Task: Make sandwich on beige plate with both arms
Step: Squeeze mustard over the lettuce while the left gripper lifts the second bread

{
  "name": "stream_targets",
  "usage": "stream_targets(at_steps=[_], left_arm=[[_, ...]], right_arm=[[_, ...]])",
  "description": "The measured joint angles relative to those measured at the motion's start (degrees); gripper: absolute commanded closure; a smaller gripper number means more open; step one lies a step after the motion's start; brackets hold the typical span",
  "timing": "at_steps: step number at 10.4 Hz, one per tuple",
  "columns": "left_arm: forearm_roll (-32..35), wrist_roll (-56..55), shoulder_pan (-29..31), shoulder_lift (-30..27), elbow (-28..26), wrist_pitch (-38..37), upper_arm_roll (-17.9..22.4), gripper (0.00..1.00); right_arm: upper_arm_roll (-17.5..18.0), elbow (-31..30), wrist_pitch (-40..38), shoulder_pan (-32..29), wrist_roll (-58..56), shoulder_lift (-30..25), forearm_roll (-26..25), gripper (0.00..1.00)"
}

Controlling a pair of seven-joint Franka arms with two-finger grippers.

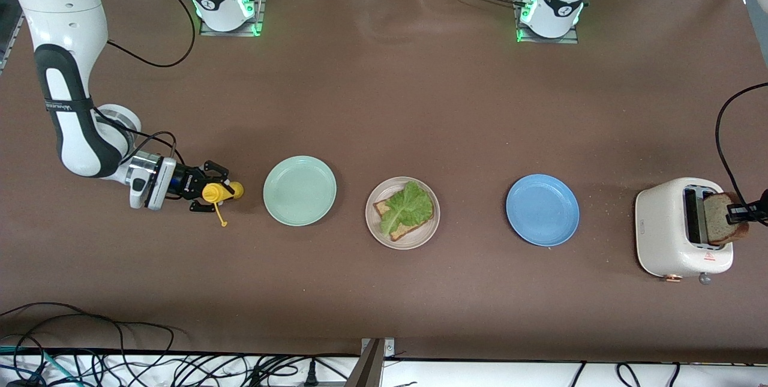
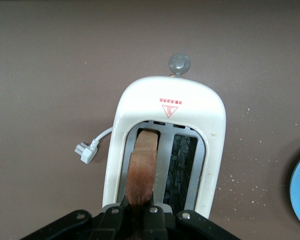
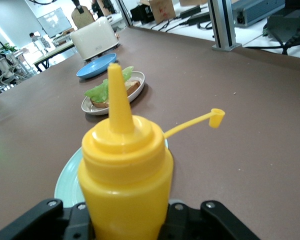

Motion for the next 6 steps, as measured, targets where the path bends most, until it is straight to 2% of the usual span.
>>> stream_targets(at_steps=[2, 3, 5, 6], left_arm=[[0.0, 0.0, 0.0, -0.61, 0.84, -0.29, -0.03, 1.0], [0.0, 0.0, 0.0, -1.06, 1.08, -0.63, -0.03, 1.0], [0.0, 0.0, -0.02, -2.54, 1.25, -2.5, -0.1, 1.0], [0.0, 0.0, -0.03, -3.54, 1.48, -3.6, -0.23, 1.0]], right_arm=[[2.86, 5.16, 2.88, -0.12, 12.14, -1.25, -9.24, 1.0], [5.58, 7.39, 5.98, -0.19, 19.14, -2.09, -15.54, 1.0], [12.23, 11.07, 12.53, -0.12, 34.92, -3.31, -31.24, 1.0], [15.61, 12.47, 14.85, -0.01, 43.68, -3.55, -40.87, 1.0]])
